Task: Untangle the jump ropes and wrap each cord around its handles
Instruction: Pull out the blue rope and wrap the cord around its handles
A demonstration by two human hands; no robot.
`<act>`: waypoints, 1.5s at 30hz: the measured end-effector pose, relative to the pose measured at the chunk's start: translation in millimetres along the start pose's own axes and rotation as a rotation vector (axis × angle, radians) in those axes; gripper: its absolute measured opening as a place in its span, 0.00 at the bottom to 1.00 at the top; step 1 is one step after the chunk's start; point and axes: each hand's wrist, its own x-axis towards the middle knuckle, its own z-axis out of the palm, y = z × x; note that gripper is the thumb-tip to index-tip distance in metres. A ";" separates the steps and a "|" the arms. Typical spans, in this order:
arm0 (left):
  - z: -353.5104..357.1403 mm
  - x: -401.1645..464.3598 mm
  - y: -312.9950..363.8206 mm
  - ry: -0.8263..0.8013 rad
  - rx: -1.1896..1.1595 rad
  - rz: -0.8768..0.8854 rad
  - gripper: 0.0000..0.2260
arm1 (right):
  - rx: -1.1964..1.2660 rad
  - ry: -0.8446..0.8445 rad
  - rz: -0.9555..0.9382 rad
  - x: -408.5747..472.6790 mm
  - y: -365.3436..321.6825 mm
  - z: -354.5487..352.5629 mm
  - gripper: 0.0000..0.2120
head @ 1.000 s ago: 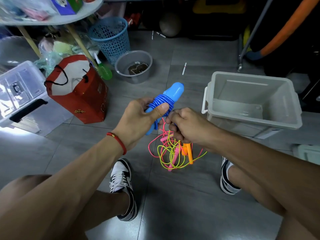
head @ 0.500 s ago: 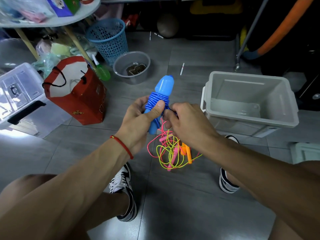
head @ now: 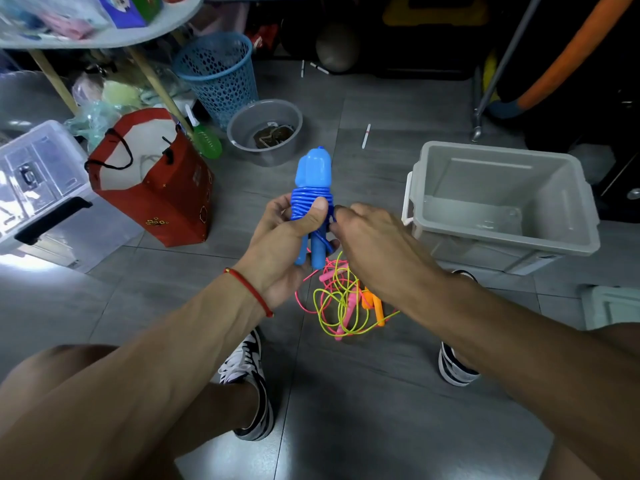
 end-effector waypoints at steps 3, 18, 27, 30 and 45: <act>1.0 0.1 1.6 -0.016 -0.009 -0.009 0.28 | 0.046 0.014 -0.029 2.7 0.8 -8.4 0.10; 6.7 4.5 -0.5 0.081 -0.042 0.026 0.15 | 0.012 0.150 -0.100 -2.4 -12.3 3.2 0.09; 12.9 3.1 2.0 0.145 -0.068 -0.040 0.07 | -0.086 0.136 -0.181 8.3 4.0 4.8 0.10; 14.2 0.8 7.4 0.117 -0.118 -0.061 0.09 | 0.058 0.140 -0.064 10.2 6.6 -1.7 0.07; 6.4 0.5 6.6 0.086 -0.079 -0.136 0.18 | 0.525 0.138 0.076 13.2 23.7 -4.7 0.04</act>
